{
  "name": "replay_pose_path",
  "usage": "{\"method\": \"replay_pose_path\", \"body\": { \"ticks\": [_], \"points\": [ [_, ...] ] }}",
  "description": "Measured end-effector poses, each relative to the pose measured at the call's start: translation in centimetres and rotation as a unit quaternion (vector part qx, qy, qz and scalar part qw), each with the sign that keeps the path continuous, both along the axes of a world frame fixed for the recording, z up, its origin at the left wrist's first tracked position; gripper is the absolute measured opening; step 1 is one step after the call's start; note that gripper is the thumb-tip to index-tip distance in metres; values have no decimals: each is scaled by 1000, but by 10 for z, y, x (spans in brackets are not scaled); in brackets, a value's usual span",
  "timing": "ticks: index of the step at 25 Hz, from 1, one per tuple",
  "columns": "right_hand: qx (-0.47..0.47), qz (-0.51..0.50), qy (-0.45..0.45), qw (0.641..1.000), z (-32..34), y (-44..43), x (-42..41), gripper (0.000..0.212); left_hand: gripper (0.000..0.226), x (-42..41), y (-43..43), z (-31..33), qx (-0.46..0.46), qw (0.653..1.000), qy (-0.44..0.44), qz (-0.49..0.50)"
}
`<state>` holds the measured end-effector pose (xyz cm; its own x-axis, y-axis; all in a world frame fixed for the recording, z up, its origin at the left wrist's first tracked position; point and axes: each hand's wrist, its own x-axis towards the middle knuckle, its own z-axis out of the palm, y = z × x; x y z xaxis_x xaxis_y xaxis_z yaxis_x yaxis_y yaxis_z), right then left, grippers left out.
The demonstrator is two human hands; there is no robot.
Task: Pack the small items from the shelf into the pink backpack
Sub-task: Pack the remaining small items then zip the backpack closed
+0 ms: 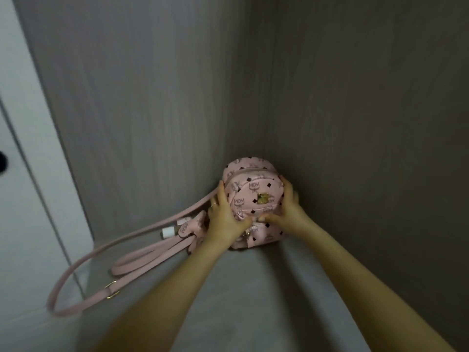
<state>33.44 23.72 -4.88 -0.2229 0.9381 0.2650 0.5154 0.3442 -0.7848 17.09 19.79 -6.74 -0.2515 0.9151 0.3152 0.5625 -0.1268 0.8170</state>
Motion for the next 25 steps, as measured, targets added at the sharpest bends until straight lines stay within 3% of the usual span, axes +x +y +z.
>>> {"method": "replay_pose_path", "body": {
  "ticks": [7, 21, 25],
  "points": [
    [10, 11, 4, 1000, -13, 73, -6, 115, 112, -13, 70, -10, 23, 1000, 11, -3],
    [22, 38, 17, 999, -19, 88, -2, 113, 101, -4, 68, -14, 34, 998, 27, 44],
    [-17, 18, 41, 999, -13, 75, -4, 115, 104, -12, 56, -3, -24, 996, 77, 31]
  ]
}}
